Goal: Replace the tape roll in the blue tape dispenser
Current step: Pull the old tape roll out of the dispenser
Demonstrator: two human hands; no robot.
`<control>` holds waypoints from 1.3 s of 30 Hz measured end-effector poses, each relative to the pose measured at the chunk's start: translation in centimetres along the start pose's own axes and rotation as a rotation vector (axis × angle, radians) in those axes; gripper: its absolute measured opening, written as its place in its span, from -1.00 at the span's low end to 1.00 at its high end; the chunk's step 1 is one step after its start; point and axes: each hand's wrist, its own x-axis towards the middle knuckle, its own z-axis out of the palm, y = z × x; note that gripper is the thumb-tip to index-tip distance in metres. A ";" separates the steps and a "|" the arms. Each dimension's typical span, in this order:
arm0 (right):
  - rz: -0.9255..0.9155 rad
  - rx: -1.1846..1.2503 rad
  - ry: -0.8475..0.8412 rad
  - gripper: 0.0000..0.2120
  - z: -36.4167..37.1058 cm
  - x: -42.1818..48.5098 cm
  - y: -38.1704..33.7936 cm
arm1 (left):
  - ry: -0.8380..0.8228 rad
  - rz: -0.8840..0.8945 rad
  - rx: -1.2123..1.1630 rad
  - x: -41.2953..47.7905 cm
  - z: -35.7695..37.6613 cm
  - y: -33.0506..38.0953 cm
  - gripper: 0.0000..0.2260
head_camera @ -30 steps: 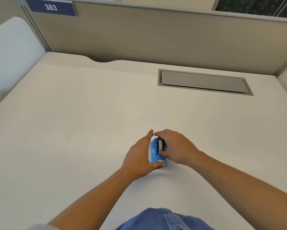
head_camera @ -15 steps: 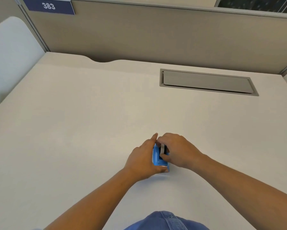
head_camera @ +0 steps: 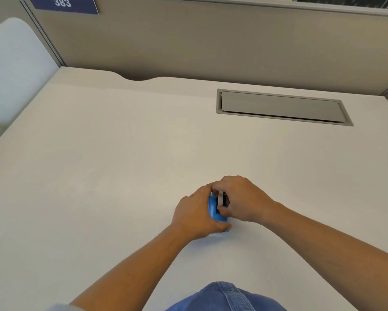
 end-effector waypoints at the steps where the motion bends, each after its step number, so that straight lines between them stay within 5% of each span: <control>1: 0.008 0.012 0.009 -0.77 0.1 0.0 0.1 | 0.001 0.003 0.002 -0.1 -0.1 0.0 -0.27; 8: 0.021 0.037 0.038 -0.77 0.5 0.0 0.4 | -0.079 0.042 0.068 -0.3 -0.8 -0.2 -0.10; 35: -0.076 -0.003 0.075 -0.82 -2.4 -0.6 -1.9 | -0.042 0.039 0.073 -0.4 -0.7 0.0 -0.34; 39: -0.038 0.003 0.046 -0.80 -1.7 -1.6 -1.8 | -0.102 0.025 0.048 -0.5 -1.4 -0.1 -0.13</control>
